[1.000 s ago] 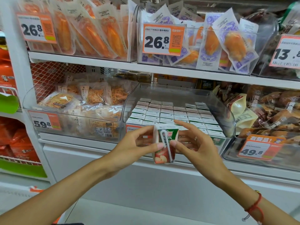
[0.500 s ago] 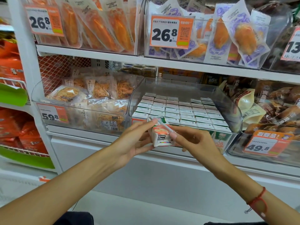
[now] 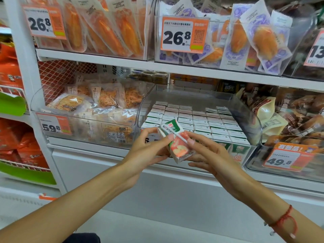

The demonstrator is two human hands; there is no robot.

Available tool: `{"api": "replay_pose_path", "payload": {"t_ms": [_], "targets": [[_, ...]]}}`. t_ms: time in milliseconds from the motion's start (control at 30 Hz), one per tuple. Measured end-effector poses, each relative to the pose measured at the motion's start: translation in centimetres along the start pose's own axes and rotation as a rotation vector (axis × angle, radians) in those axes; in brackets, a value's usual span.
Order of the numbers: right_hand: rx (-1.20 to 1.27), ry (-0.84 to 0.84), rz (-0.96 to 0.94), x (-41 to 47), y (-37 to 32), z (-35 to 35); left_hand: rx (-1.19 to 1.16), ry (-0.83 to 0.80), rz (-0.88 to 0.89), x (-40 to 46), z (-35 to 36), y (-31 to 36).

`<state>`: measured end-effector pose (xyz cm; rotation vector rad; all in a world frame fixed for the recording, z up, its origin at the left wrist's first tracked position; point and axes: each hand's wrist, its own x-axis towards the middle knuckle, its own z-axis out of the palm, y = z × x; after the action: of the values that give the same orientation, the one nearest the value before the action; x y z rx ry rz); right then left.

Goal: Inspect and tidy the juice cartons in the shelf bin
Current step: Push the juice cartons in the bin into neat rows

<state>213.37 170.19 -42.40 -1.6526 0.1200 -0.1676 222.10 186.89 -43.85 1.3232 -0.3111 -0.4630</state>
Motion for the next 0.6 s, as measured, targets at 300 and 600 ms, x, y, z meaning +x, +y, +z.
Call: {"api": "replay_pose_path", "payload": {"t_ms": [300,600], "targets": [[-0.178,0.223,-0.186,0.4,0.4,0.3,0.045,0.036,0.105,-0.2,0.3,-0.9],[-1.03,0.294,-0.856,-0.2,0.5,0.4,-0.044,-0.135,-0.098,-0.4,0.3,0.1]]}}
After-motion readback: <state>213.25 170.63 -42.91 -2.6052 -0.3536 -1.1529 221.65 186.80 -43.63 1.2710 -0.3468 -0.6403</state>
